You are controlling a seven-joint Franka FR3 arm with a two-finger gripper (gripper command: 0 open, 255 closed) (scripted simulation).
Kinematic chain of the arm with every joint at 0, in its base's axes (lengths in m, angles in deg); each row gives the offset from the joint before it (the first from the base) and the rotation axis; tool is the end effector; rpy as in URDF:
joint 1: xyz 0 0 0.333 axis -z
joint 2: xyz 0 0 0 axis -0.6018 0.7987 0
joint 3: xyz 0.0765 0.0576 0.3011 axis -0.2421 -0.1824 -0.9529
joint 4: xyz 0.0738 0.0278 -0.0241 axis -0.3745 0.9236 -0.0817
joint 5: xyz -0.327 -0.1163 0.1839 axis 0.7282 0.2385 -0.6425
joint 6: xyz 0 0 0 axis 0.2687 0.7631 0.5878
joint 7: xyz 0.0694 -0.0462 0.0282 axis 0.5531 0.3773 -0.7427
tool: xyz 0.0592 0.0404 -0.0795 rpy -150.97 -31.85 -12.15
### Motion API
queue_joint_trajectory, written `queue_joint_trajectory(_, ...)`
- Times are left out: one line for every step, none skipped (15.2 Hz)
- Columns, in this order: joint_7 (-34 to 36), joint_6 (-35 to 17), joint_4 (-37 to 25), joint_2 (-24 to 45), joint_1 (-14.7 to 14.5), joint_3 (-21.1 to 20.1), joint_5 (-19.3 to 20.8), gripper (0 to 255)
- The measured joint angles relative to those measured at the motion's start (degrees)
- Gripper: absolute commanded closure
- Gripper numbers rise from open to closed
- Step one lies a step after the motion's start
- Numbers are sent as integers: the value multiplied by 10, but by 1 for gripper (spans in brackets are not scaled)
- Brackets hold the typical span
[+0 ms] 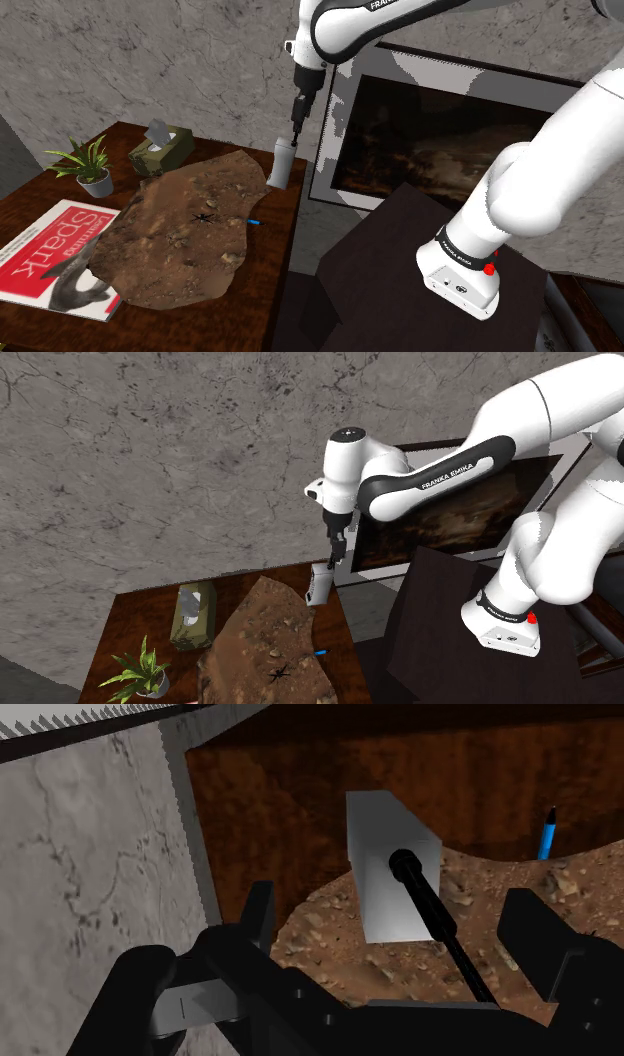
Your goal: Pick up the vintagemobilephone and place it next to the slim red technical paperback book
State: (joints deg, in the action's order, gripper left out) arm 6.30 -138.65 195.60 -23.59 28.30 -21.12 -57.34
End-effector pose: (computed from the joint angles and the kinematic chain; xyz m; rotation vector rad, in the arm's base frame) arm 0.4924 0.1258 0.4129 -3.0243 -0.8280 -0.0495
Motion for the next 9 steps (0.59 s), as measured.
queue_joint_trajectory(-7, -10, -9, 18, -4, -3, -4, 0)
queue_joint_trajectory(-14, -19, -25, 34, -7, -5, -7, 0)
queue_joint_trajectory(-23, -25, -37, 45, -9, -7, -10, 0)
queue_joint_trajectory(-28, -27, -55, 60, -11, -9, -11, 0)
queue_joint_trajectory(-26, -35, -55, 64, -15, -12, -12, 0)
queue_joint_trajectory(-24, -40, -59, 71, -17, -14, -12, 0)
queue_joint_trajectory(-28, -41, -57, 87, -16, -13, -12, 0)
queue_joint_trajectory(-31, -50, -45, 94, -16, -13, -12, 0)
queue_joint_trajectory(-29, -58, -40, 100, -17, -14, -12, 0)
